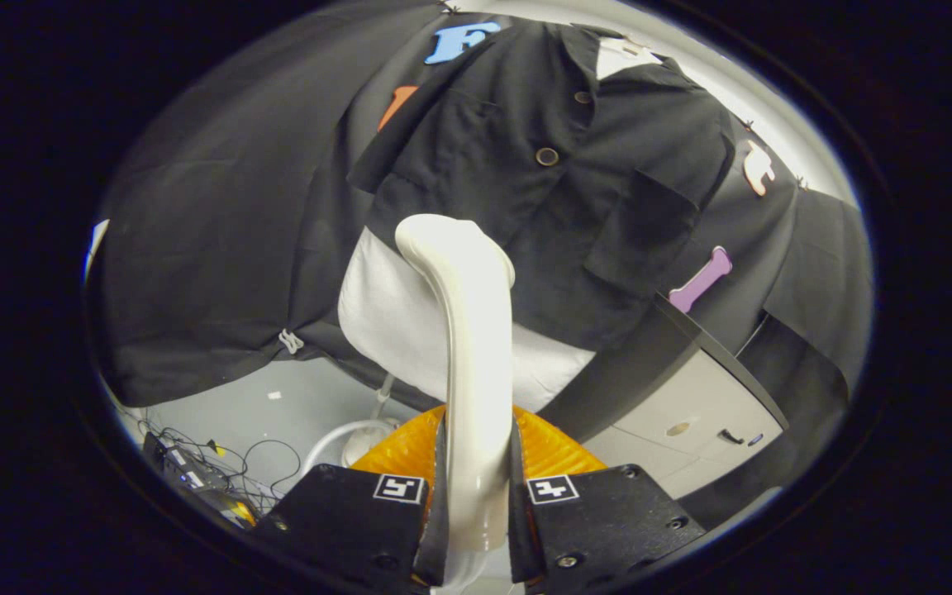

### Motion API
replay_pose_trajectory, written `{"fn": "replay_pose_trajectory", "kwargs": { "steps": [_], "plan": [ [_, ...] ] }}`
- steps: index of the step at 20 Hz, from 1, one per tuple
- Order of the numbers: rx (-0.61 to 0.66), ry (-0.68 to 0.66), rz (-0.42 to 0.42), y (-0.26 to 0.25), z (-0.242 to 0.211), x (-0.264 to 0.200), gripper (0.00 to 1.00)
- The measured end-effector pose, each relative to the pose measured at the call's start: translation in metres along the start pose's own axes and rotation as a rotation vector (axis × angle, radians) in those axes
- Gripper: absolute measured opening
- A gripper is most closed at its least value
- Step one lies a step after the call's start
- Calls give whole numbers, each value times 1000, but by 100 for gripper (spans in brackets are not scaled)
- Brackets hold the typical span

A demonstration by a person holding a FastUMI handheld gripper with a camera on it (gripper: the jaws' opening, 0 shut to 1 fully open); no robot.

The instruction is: Iron the clothes twice with a garment steamer, once on the left side and once on the right side.

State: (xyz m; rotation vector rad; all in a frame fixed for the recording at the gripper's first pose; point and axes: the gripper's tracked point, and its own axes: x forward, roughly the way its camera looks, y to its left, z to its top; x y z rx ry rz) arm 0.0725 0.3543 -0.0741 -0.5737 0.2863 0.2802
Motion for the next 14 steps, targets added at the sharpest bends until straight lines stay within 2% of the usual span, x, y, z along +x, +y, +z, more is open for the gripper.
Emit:
{"fn": "replay_pose_trajectory", "kwargs": {
  "steps": [7,14],
  "plan": [
    [104,50,-41,-86,-47,-48,32],
    [216,43,-58,-159,-102,-125,32]
  ]
}}
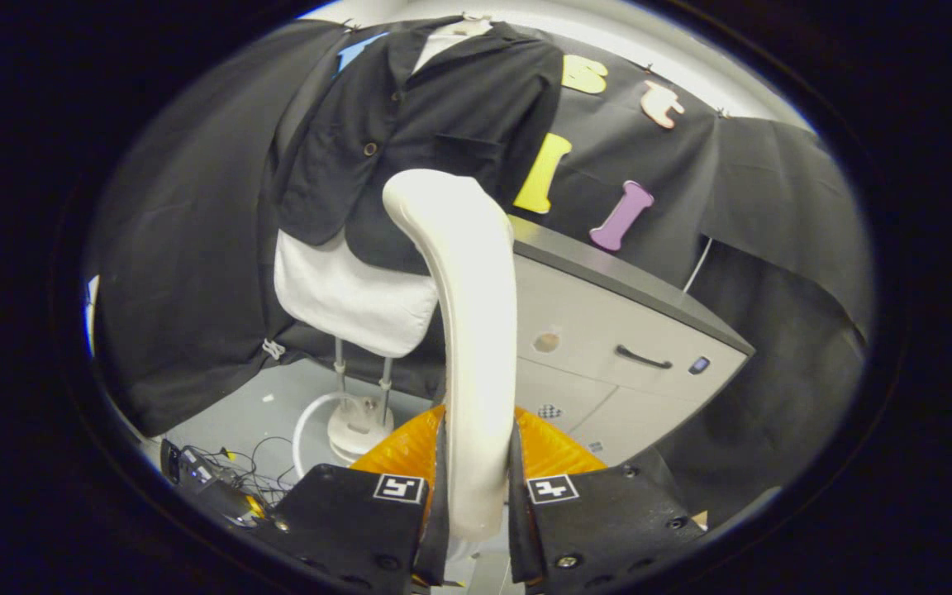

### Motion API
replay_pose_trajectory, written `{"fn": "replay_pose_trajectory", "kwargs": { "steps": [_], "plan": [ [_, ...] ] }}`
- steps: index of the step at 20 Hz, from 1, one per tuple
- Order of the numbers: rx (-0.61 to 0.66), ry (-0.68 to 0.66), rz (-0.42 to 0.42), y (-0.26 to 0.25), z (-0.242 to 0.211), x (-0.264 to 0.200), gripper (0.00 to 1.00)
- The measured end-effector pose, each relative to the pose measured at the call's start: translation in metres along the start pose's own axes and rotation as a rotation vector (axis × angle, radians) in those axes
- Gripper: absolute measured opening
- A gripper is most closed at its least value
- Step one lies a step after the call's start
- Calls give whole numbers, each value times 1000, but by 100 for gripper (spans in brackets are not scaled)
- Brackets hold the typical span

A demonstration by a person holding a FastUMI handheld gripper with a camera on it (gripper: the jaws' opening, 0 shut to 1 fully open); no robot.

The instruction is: Iron the clothes twice with a garment steamer, once on the left side and once on the right side.

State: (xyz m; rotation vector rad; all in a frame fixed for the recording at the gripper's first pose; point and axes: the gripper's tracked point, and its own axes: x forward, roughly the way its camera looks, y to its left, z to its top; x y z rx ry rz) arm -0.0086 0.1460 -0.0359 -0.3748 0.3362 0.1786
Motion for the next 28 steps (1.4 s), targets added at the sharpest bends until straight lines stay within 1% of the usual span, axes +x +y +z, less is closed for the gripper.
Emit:
{"fn": "replay_pose_trajectory", "kwargs": {
  "steps": [7,12,18,24,28],
  "plan": [
    [65,35,-6,-71,-71,-71,32],
    [105,67,-5,-102,-119,-105,32],
    [181,134,-28,-134,-164,-130,32],
    [248,201,-72,-145,-195,-141,32],
    [253,227,-90,-139,-207,-137,32]
  ]
}}
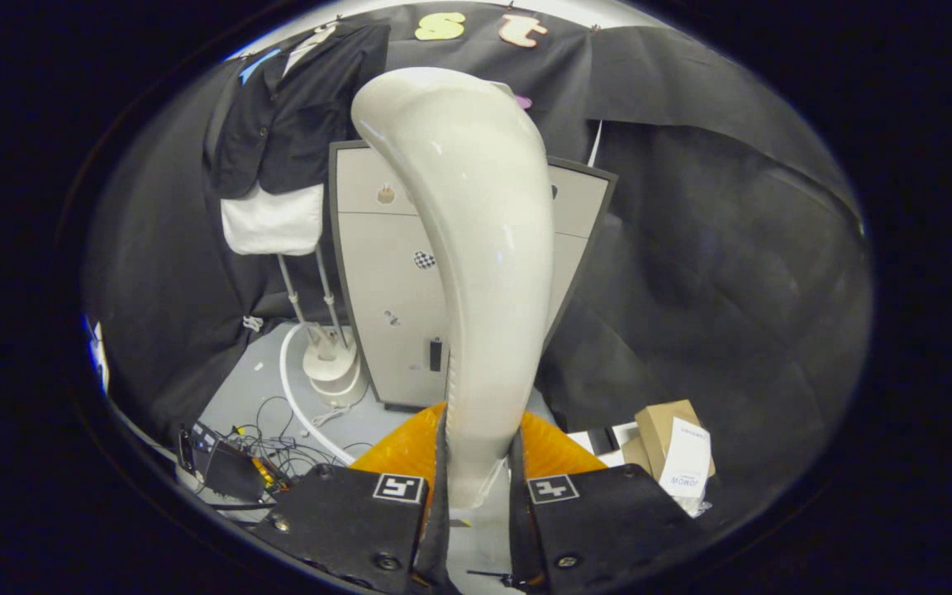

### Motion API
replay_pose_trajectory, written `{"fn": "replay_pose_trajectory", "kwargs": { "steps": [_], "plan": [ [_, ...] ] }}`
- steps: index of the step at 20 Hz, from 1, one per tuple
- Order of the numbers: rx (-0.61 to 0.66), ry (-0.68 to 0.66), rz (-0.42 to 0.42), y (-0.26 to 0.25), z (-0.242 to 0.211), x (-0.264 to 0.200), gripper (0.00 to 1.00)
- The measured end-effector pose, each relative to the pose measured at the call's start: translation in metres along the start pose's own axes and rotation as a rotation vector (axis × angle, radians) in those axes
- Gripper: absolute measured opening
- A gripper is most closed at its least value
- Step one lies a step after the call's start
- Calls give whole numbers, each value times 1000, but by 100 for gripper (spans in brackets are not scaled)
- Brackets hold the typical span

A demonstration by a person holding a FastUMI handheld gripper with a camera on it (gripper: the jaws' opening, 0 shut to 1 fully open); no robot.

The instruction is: Iron the clothes twice with a garment steamer, once on the left side and once on the right side.

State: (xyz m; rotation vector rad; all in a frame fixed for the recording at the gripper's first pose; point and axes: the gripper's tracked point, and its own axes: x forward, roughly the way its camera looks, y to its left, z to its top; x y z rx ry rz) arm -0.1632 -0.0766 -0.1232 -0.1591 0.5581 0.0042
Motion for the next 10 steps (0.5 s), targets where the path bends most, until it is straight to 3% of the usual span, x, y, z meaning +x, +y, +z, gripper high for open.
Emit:
{"fn": "replay_pose_trajectory", "kwargs": {
  "steps": [10],
  "plan": [
    [-15,30,-14,24,0,10,32]
  ]
}}
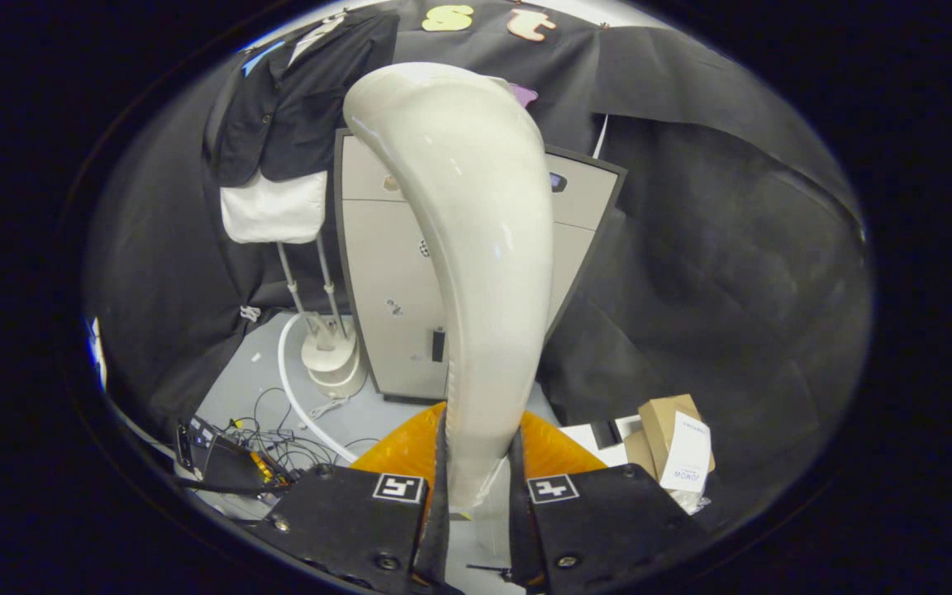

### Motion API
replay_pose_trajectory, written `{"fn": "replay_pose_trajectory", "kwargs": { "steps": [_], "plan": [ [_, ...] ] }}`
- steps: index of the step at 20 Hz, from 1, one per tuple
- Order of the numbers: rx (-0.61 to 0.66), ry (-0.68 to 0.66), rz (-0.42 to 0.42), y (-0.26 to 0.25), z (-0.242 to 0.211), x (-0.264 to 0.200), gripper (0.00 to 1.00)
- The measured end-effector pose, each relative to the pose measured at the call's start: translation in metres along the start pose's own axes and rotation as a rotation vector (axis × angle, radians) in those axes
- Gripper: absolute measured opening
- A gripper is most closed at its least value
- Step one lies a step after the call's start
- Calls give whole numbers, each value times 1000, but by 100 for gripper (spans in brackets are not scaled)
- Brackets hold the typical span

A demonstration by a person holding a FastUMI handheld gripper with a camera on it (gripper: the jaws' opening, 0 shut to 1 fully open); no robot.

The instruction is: Iron the clothes twice with a garment steamer, once on the left side and once on the right side.

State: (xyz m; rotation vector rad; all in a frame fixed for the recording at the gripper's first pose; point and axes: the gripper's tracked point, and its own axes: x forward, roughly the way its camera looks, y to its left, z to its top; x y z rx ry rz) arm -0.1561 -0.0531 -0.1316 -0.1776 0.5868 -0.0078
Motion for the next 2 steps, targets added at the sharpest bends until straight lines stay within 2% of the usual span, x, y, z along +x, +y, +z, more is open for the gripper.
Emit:
{"fn": "replay_pose_trajectory", "kwargs": {
  "steps": [2],
  "plan": [
    [-6,0,-1,5,5,2,32]
  ]
}}
